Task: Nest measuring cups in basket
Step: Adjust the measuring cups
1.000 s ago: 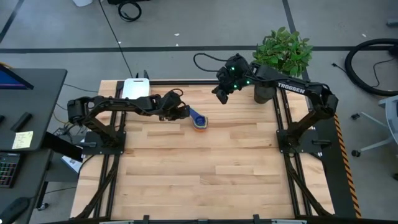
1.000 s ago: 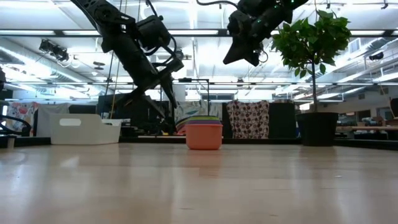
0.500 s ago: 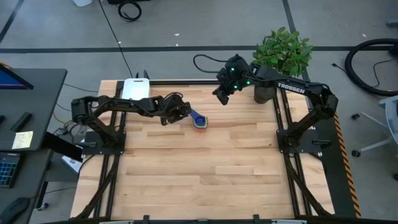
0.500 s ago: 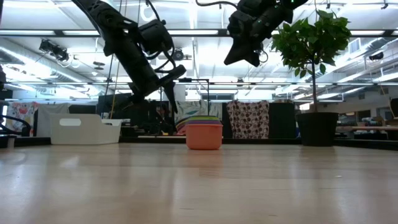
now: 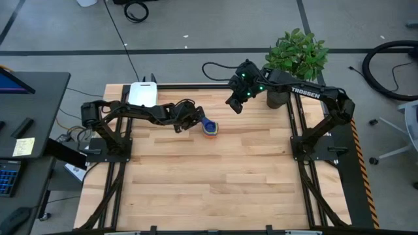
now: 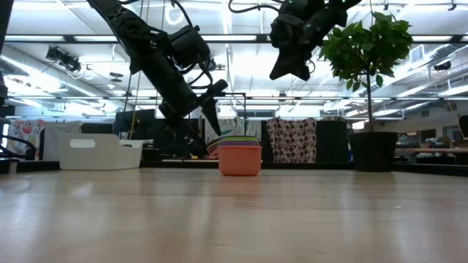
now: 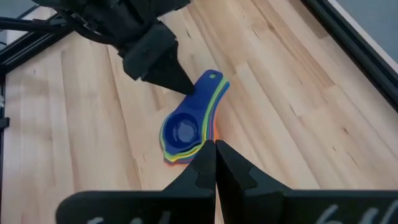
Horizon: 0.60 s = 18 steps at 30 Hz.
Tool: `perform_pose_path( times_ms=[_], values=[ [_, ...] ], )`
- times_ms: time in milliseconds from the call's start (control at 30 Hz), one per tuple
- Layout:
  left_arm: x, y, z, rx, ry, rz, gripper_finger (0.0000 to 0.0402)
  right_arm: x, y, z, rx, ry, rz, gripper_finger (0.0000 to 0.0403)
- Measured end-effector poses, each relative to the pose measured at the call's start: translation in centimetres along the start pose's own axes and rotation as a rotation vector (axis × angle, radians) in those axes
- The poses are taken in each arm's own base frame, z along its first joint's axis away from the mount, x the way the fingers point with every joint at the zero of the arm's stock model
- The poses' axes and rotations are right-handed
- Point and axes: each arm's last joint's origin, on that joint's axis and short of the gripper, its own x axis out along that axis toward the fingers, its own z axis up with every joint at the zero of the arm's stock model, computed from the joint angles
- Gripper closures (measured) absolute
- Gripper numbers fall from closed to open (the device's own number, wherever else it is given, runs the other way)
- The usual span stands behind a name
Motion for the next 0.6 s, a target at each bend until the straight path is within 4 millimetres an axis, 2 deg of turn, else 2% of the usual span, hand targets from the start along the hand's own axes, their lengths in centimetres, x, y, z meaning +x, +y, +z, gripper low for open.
perform_pose_path(
  times_ms=[233,600],
  values=[
    [1.6,0.4,-0.5,-0.091,-0.017,-0.004,0.0217,0.0,0.0,0.0,0.0,0.0,-0.004,0.0398],
    [1.6,0.3,-2.0,-0.138,-0.064,-0.04,0.0217,0.0,0.0,0.0,-0.004,0.003,0.005,0.0398]
  ],
)
